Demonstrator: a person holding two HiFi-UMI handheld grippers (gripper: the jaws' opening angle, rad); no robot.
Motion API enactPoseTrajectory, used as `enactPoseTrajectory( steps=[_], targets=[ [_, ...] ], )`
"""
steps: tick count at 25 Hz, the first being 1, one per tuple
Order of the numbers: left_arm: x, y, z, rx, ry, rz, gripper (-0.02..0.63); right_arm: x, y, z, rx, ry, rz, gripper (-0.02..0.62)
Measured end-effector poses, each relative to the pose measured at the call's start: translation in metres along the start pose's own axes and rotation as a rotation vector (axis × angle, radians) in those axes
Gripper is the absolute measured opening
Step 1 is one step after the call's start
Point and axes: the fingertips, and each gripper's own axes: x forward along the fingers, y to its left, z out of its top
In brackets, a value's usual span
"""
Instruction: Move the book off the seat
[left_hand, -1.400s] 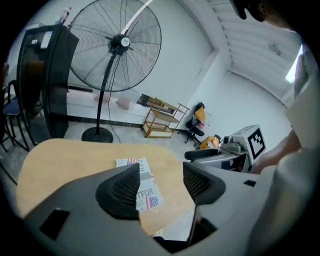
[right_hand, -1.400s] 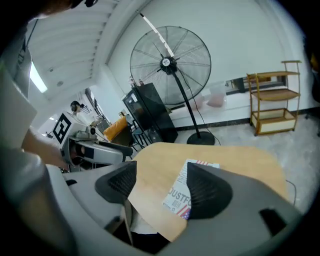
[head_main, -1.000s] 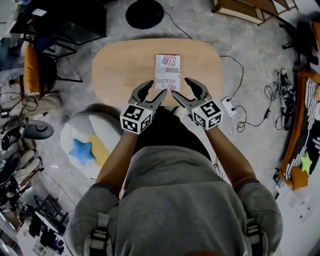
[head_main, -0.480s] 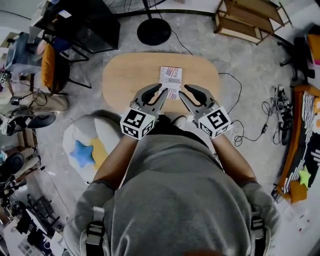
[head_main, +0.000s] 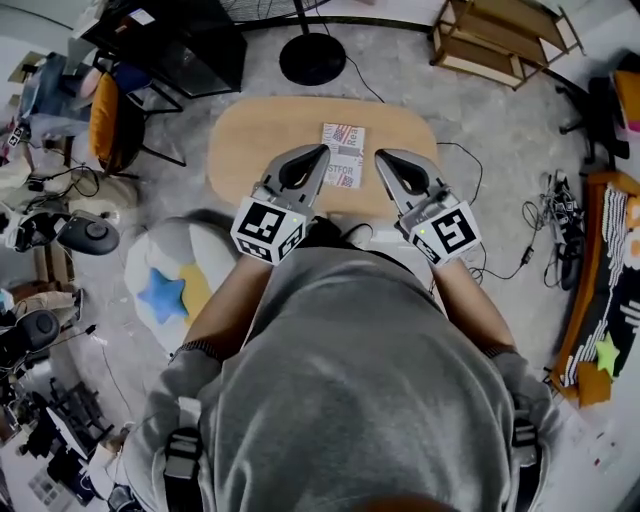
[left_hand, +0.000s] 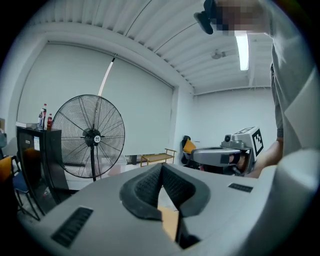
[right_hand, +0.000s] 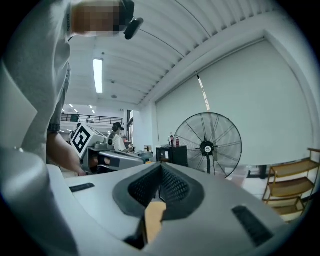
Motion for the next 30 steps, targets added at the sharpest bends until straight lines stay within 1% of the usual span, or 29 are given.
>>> enactPoseTrajectory(
  steps=[4, 9, 11, 17, 25, 30],
  targets=[
    [-0.001, -0.005, 0.018, 0.027, -0.037, -0.014, 0.015, -0.004, -0.002, 0.021, -0.004, -0.020, -0.001, 0.005],
    [-0.003, -0.018, 0.038, 0.073, -0.077, -0.031, 0.016, -0.010, -0.002, 0.034, -0.006, -0.027, 0.000, 0.005],
    [-0.002, -0.021, 0.042, 0.096, -0.080, -0.038, 0.016, -0.010, -0.003, 0.037, -0.005, -0.028, 0.000, 0.005],
    [0.003, -0.022, 0.045, 0.127, -0.077, -0.047, 0.016, -0.008, -0.007, 0.038, 0.016, -0.031, 0.006, 0.005],
    [0.005, -0.018, 0.043, 0.107, -0.078, -0.058, 0.017, -0.002, -0.008, 0.035, 0.015, -0.025, 0.000, 0.005],
    [0.007, -0.013, 0.046, 0.105, -0.079, -0.054, 0.017, 0.002, -0.009, 0.036, -0.012, -0.022, -0.004, 0.005]
  ],
)
